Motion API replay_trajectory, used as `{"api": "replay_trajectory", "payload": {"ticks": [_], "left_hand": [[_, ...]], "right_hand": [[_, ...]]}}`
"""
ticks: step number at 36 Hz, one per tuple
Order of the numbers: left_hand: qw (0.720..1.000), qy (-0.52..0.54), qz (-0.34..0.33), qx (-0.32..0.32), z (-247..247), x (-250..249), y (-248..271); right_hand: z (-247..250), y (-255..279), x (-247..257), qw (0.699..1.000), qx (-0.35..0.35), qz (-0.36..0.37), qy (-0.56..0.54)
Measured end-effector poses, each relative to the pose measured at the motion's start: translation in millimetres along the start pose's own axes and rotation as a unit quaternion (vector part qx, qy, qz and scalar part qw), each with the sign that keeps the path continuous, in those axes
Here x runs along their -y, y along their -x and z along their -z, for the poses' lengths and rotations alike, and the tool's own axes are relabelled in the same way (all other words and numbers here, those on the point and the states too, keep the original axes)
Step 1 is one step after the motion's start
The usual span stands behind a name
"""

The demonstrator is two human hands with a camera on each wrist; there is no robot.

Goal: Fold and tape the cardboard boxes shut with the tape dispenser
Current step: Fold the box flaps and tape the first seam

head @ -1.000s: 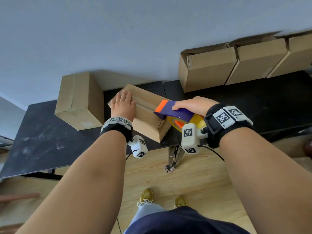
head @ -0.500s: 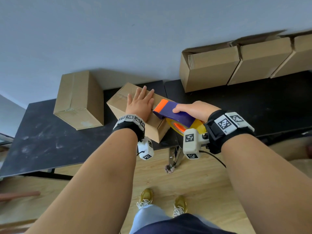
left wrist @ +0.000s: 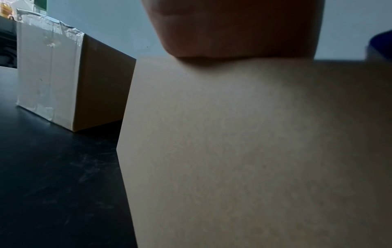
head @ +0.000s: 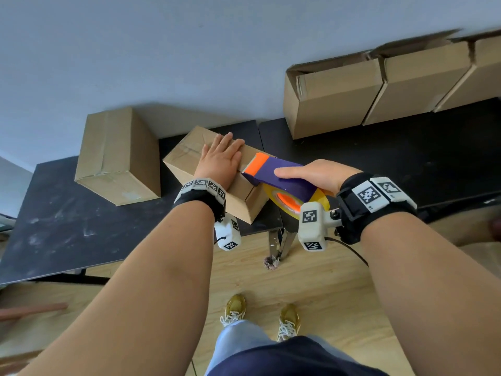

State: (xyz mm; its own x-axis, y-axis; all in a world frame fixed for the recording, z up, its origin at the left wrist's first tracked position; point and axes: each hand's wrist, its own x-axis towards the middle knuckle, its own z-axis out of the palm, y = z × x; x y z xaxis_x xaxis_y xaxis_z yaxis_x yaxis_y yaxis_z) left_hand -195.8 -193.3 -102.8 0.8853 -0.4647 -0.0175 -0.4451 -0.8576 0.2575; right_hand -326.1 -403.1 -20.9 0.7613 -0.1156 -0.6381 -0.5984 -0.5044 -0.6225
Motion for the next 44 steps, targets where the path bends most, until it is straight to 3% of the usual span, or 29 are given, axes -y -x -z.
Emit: {"api": "replay_trajectory", "payload": {"ticks": [16, 23, 28, 31, 33, 36, 44], "left_hand": [[1.0, -0.013, -0.019, 0.009, 1.0, 2.5, -1.0], [0.999, -0.043, 0.022, -0.003, 7.7, -11.5, 7.4], [0.991, 0.087, 0.076, -0.07, 13.5, -24.1, 30.2], [0.99, 0.117, 0.078, -0.004, 16.4, -24.2, 47.4], [0.993, 0.081, 0.057, 0.061, 16.8, -23.0, 56.6], [0.993, 0.035, 0.039, 0.104, 17.3, -24.1, 61.5], [0.994, -0.079, 0.008, 0.081, 4.4, -36.0, 62.3]], "right_hand": [[8.9, 4.7, -20.7, 0.999, -0.025, -0.01, 0.029], [3.6, 6.4, -23.0, 0.999, -0.032, 0.013, 0.009], [1.6, 7.1, -23.7, 0.999, -0.031, 0.015, -0.015], [-0.4, 6.7, -21.8, 0.999, -0.025, 0.017, -0.02], [-1.1, 6.5, -20.4, 0.999, -0.027, 0.014, -0.023], [-1.0, 6.1, -18.7, 0.999, -0.026, 0.012, -0.023], [0.1, 7.6, -17.8, 1.0, -0.024, 0.011, -0.009]]}}
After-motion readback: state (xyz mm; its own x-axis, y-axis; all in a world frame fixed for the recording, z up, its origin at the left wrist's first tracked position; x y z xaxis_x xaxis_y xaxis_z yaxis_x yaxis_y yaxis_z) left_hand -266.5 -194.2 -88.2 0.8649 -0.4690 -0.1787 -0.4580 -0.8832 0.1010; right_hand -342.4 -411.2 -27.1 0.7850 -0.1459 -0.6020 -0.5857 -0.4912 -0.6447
